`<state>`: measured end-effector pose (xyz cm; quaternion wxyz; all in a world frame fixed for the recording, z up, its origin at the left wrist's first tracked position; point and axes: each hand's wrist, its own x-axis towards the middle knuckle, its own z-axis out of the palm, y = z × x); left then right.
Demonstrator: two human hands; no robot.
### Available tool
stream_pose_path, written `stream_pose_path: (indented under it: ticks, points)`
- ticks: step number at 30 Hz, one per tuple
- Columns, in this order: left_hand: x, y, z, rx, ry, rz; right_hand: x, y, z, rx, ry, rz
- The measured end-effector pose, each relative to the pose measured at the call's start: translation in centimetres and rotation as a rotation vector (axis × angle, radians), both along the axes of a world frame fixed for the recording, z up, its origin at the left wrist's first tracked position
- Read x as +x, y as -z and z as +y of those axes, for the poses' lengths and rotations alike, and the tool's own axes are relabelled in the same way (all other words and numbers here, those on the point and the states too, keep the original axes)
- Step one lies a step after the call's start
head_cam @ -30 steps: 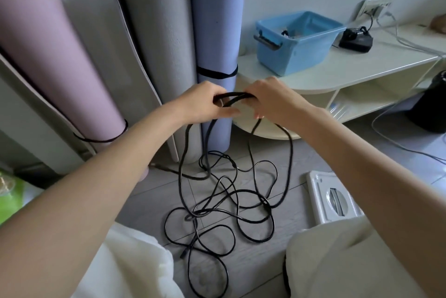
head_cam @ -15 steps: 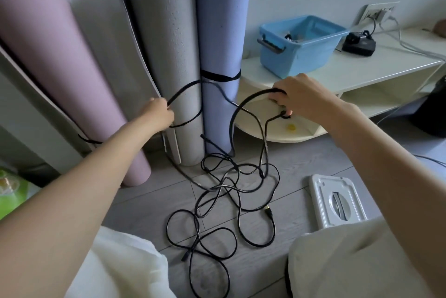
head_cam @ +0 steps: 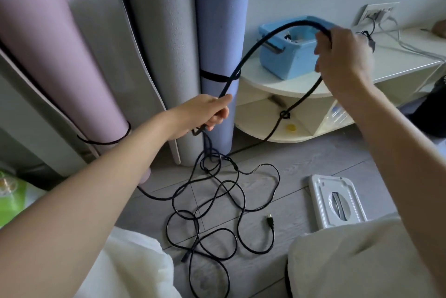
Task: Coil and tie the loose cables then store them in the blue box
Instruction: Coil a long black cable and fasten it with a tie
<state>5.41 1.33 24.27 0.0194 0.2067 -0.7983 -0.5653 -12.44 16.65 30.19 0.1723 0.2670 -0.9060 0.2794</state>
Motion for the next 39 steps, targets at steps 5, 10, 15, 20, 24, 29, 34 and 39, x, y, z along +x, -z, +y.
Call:
stream_pose_path:
  ticks: [5, 10, 15, 20, 24, 29, 34, 39]
  points:
    - [-1.0, -0.5, 2.1, 0.131, 0.04, 0.025, 2.3, 3.0, -1.0, 0.515, -0.237, -0.011]
    - [-1.6, -2.2, 2.9, 0.168, 0.054, 0.148, 4.6, 2.9, -3.4, 0.283, -0.643, -0.043]
    - [-1.3, -2.6, 2.0, 0.242, -0.025, 0.275, 1.7, -0.2, -1.3, -0.305, -0.251, -0.14]
    - [-1.4, -2.7, 2.6, 0.638, -0.048, 0.334, 1.7, 2.1, -2.1, -0.059, -0.244, -0.325]
    - [-1.4, -3.6, 2.8, 0.925, -0.087, 0.465, 4.0, 5.3, -3.0, 0.388, -0.318, -0.446]
    - [-2.4, -2.4, 4.6, 0.684, -0.138, 0.383, 7.3, 5.9, -3.4, 0.647, -0.54, -0.569]
    - [-3.1, -0.4, 4.5, 0.101, -0.226, 0.196, 6.9, 5.6, -3.0, 0.717, -0.654, -0.46]
    - [-2.2, -2.4, 1.0, -0.281, -0.419, 0.318, 6.3, 5.8, -2.0, 0.284, -0.79, -0.786]
